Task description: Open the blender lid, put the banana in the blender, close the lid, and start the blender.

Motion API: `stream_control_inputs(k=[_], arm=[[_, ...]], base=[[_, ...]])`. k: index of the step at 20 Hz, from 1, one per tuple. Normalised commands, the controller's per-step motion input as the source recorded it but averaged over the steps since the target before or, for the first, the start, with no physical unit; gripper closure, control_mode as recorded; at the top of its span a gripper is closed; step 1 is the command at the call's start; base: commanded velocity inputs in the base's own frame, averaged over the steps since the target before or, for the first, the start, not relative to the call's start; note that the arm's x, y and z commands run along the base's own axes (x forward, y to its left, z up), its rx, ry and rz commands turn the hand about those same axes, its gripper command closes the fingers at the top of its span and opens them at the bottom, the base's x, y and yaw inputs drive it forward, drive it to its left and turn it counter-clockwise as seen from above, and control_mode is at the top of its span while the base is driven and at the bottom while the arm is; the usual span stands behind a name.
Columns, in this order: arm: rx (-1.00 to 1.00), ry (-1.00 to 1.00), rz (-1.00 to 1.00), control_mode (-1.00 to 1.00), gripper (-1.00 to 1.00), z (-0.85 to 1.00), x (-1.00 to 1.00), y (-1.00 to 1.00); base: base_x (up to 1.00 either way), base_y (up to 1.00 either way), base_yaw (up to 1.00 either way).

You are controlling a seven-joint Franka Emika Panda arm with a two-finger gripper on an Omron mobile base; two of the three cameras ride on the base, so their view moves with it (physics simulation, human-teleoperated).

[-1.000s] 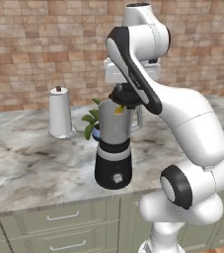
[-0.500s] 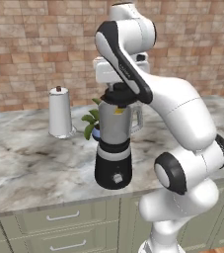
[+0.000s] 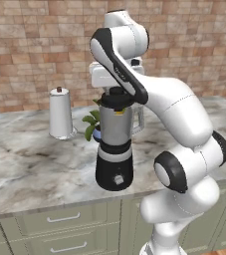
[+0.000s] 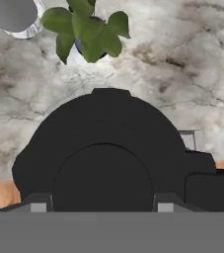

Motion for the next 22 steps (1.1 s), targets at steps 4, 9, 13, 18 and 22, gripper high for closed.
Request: stream_control_inputs(k=[4, 9, 13, 18, 22], arm=[[0.00, -0.03, 0.00, -1.00, 1.00, -0.16, 0.28, 0.00], [0.00, -0.02, 0.00, -1.00, 1.00, -0.22, 0.31, 0.00], [0.00, -0.02, 0.00, -1.00, 1.00, -0.21, 0.21, 0.00], [0.00, -0.04, 0.00, -1.00, 1.00, -0.15, 0.20, 0.00], [0.00, -0.10, 0.00, -1.00, 1.00, -0.09, 0.29, 0.00]], base=[[0.00, 0.00, 0.00], [0.00, 0.00, 0.00], [0.00, 0.00, 0.00], [0.00, 0.00, 0.00], [0.00, 0.00, 0.00]])
